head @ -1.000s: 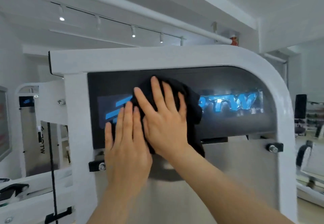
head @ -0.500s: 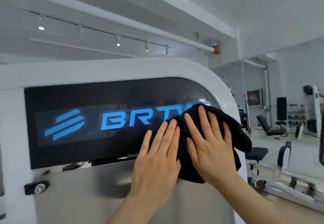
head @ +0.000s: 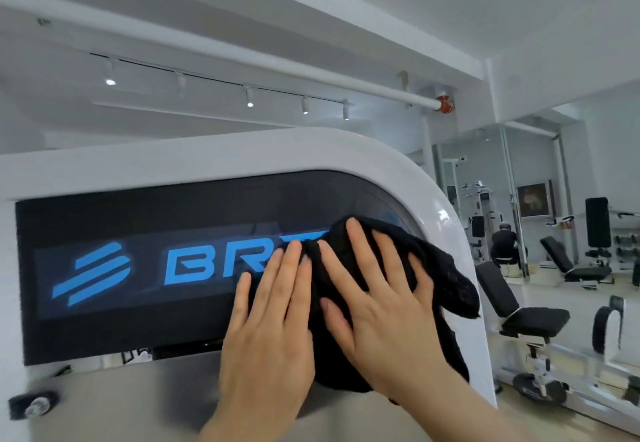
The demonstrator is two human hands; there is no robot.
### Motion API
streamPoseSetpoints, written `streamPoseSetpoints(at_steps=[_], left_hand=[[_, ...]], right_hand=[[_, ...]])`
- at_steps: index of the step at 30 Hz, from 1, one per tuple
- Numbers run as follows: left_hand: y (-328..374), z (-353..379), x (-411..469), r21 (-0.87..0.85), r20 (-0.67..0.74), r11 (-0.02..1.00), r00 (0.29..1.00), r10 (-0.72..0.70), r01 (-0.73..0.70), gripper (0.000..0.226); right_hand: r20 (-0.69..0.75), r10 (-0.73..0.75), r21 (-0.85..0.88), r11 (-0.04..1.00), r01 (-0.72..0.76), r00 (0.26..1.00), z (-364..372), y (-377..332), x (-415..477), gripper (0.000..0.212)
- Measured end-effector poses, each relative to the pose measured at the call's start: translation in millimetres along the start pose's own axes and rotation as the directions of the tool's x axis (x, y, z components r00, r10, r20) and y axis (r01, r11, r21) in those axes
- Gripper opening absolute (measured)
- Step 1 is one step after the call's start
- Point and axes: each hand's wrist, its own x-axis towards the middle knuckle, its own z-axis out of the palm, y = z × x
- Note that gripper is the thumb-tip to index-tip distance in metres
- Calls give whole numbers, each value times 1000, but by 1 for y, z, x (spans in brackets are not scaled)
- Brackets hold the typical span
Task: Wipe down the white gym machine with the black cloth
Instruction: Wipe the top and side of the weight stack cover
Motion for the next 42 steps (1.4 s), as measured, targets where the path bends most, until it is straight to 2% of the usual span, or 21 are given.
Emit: streamPoseSetpoints(at_steps=[2, 4, 6, 8, 11, 13, 16, 19, 23, 26, 29, 32, 34, 35, 38, 41, 42], left_hand=[[-13, -5, 17, 11, -2, 999, 999, -47, 47, 59], [-26, -15, 47, 32, -42, 991, 990, -131, 133, 56], [-45, -19, 61, 66, -58, 985, 986, -155, 158, 54], [-68, -22, 49, 101, -68, 982, 986, -154, 161, 54], [-100, -23, 4, 146, -64, 978, 988, -142, 150, 53], [-129, -29, -11, 201, -61, 972, 992, -110, 121, 52], [-186, -46, 7, 247, -93, 952, 982, -165, 183, 53], [-240, -64, 28, 220, -134, 932, 955, -263, 288, 53], [-286, -75, 20, 110, -189, 913, 910, -369, 393, 60], [-281, -64, -23, -151, -159, 883, 871, -466, 445, 57], [-257, -56, -78, -515, 22, 656, 773, -634, 552, 54], [-266, -61, -93, -595, 104, 557, 743, -661, 580, 40], [-278, -76, -70, -670, 170, 403, 657, -734, 623, 28], [-281, -84, -53, -706, 204, 347, 647, -735, 617, 26], [-276, -86, -4, -737, 192, 361, 689, -699, 572, 30], [-269, -62, 4, -720, -7, 471, 673, -739, 509, 53], [-264, -56, -8, -702, -56, 500, 661, -749, 507, 55]], right_hand=[[-46, -37, -31, 999, 35, 998, -6, 10, 40, 64], [-103, 30, -22, 999, -33, 994, -13, 11, 90, 65], [-149, 93, 17, 996, -92, 984, -11, -5, 107, 64], [-169, 16, 23, 1000, -13, 985, 3, -39, 85, 60], [-135, -189, 56, 979, 198, 973, 22, -91, 32, 59], [-121, -296, 95, 947, 307, 948, 22, -104, 42, 62], [-165, -271, 78, 955, 286, 948, 14, -125, 108, 59], [-169, -249, 66, 963, 263, 954, 15, -170, 164, 47], [-190, -266, 65, 957, 282, 945, 25, -231, 197, 45], [-145, -364, 84, 922, 378, 920, 34, -267, 172, 48], [-58, -507, 151, 847, 510, 860, 44, -286, 112, 48], [-6, -560, 183, 814, 551, 828, 46, -284, 94, 49], [-29, -523, 145, 841, 521, 852, 43, -283, 117, 50], [-51, -474, 129, 870, 477, 879, 40, -282, 132, 51], [-68, -307, 91, 946, 312, 949, 30, -284, 162, 48], [-59, -262, 105, 958, 267, 963, 29, -291, 139, 50], [-43, -266, 124, 955, 269, 963, 31, -293, 124, 51]])
